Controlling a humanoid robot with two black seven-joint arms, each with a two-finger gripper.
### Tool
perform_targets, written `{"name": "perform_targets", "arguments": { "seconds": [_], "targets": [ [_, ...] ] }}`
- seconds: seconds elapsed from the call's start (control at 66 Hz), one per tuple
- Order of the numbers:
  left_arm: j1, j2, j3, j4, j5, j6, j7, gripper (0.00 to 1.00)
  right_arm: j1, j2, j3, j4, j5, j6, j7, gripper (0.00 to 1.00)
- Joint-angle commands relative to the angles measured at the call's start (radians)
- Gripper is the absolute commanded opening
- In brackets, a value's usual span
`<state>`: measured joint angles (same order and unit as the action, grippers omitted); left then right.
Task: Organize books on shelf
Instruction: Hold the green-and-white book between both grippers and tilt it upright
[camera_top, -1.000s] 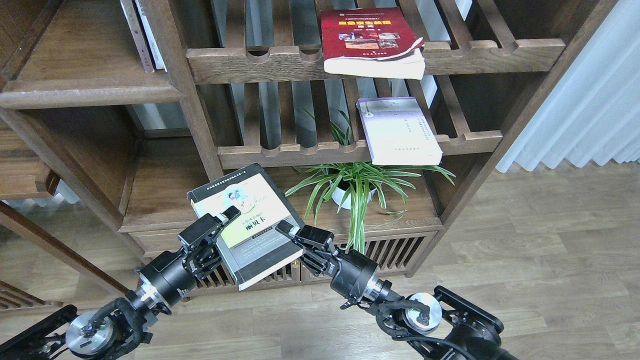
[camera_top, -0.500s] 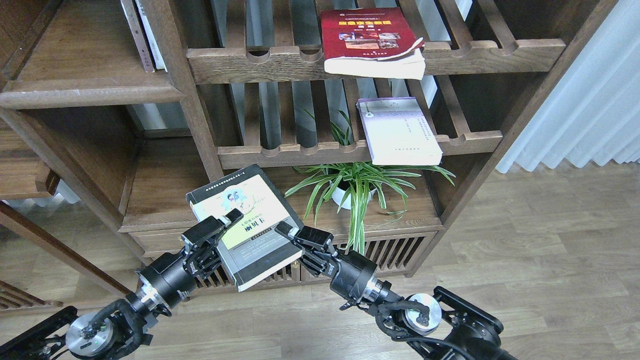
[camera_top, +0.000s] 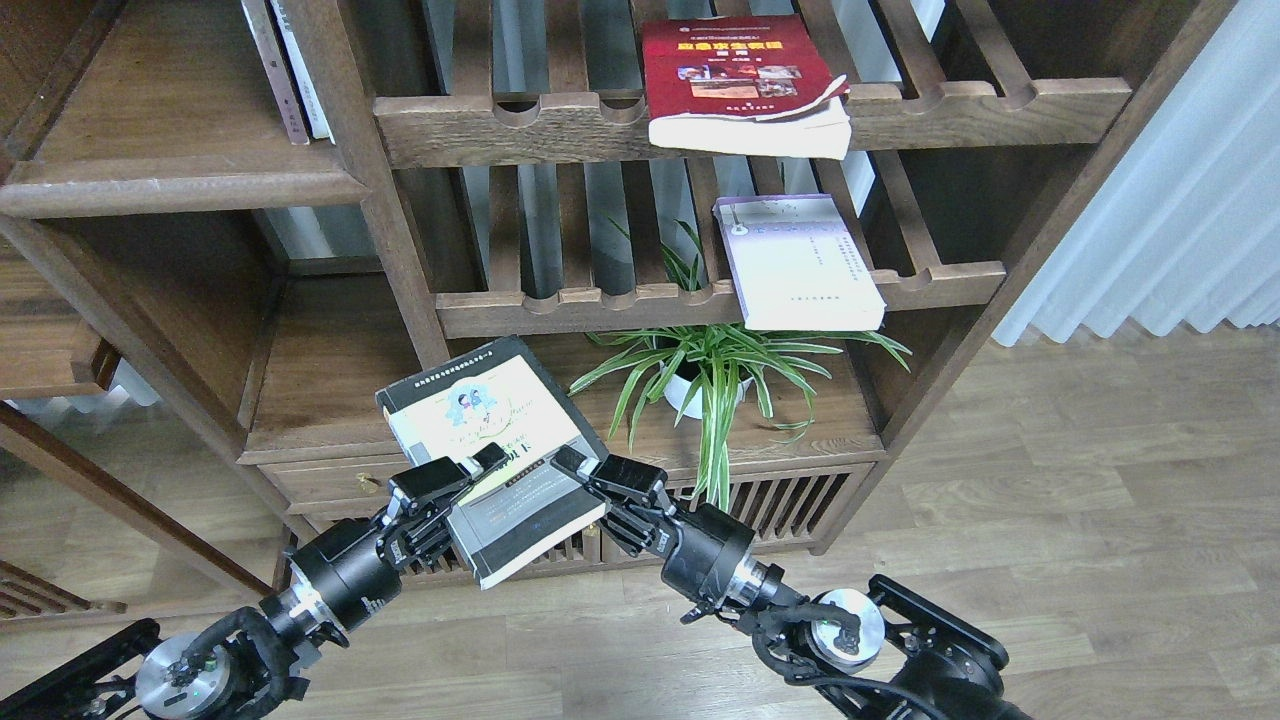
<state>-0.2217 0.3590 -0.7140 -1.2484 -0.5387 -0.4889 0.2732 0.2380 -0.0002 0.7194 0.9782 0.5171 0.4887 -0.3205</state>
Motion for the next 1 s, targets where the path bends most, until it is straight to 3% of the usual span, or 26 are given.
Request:
{"name": "perform_targets", "arguments": {
  "seconds": [0.0, 0.197, 0.364, 0.545, 0.697, 0.894, 0.985],
  "targets": [
    [0.001, 0.001, -0.001, 0.0, 0.0, 0.0, 0.001, 0.14, 0.0, 0.0, 0.0, 0.002, 0.0, 0.0, 0.0, 0.05],
    [0.001, 0.005, -0.002, 0.0, 0.0, 0.0, 0.001, 0.1, 0.0, 0.0, 0.002, 0.001, 0.0, 0.0, 0.003, 0.07],
    [0.004, 0.005, -0.002, 0.001, 0.0, 0.0, 0.0, 0.1, 0.0, 0.0, 0.0, 0.002, -0.002, 0.0, 0.012, 0.17],
    [0.004, 0.005, -0.004, 0.009, 0.0, 0.0, 0.0, 0.11, -0.013, 0.0, 0.002, 0.002, -0.04, 0.0, 0.018, 0.5],
    [0.004, 0.006, -0.007, 0.012, 0.002, 0.0, 0.0, 0.11, -0.016, 0.0, 0.006, 0.001, -0.071, 0.0, 0.018, 0.69],
    [0.007, 0.02, -0.005, 0.01, 0.002, 0.0, 0.0, 0.11, -0.006, 0.0, 0.021, -0.001, -0.074, 0.0, 0.02, 0.88],
    [0.01, 0.032, 0.001, 0.01, 0.002, 0.0, 0.001, 0.11, -0.002, 0.0, 0.028, -0.01, -0.074, 0.0, 0.046, 0.94]
  ]
}}
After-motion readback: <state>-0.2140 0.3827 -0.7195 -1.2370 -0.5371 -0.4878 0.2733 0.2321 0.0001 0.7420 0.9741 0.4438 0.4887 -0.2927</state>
